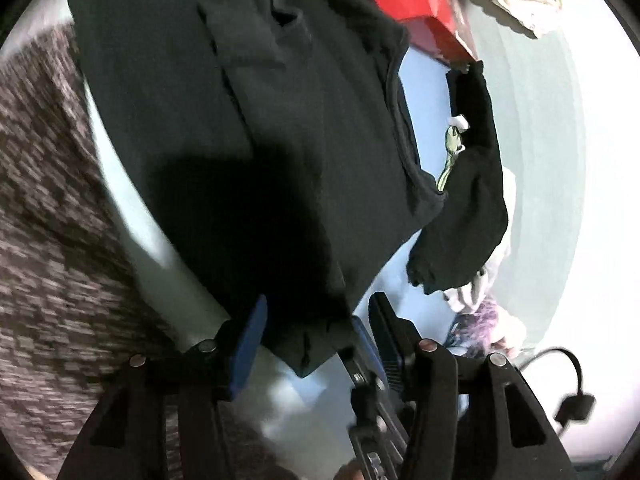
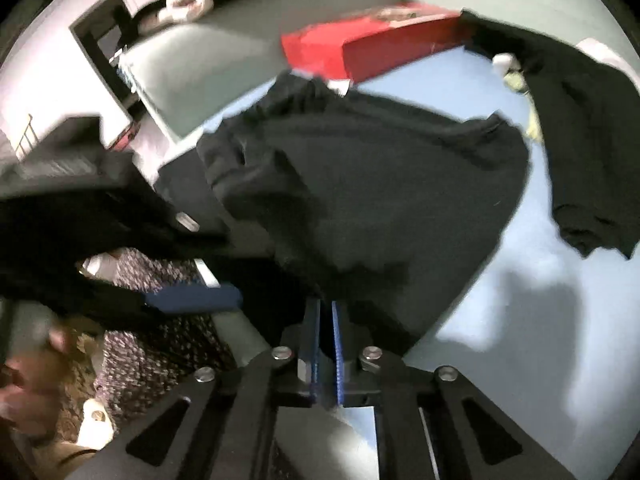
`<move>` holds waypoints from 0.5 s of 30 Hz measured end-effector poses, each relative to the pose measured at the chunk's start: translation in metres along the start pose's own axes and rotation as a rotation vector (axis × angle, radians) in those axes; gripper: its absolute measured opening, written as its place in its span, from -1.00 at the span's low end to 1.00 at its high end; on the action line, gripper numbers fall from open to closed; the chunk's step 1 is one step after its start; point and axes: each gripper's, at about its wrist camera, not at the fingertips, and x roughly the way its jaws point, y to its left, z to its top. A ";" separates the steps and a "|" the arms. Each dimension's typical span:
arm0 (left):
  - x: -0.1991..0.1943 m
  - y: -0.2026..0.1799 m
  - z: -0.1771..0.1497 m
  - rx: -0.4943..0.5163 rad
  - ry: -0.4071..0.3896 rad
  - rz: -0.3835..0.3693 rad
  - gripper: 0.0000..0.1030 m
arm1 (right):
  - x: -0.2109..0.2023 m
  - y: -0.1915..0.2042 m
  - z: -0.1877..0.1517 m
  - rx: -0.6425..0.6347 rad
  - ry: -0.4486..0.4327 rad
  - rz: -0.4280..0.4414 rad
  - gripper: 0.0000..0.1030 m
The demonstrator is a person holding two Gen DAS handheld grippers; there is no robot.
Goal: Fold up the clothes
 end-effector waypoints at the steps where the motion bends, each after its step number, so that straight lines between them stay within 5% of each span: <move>1: 0.004 -0.001 -0.001 -0.010 0.005 -0.016 0.06 | -0.005 -0.002 0.001 0.007 -0.008 0.007 -0.90; 7: 0.022 -0.002 0.002 -0.048 -0.024 -0.066 0.06 | -0.016 -0.009 0.000 0.040 -0.017 0.028 -0.92; 11: -0.002 0.012 0.014 -0.107 -0.123 -0.065 0.06 | -0.020 -0.025 0.009 0.070 -0.048 0.032 -0.32; 15: -0.039 0.021 0.033 -0.130 -0.196 0.009 0.06 | -0.023 -0.046 0.047 0.037 -0.074 0.035 -0.11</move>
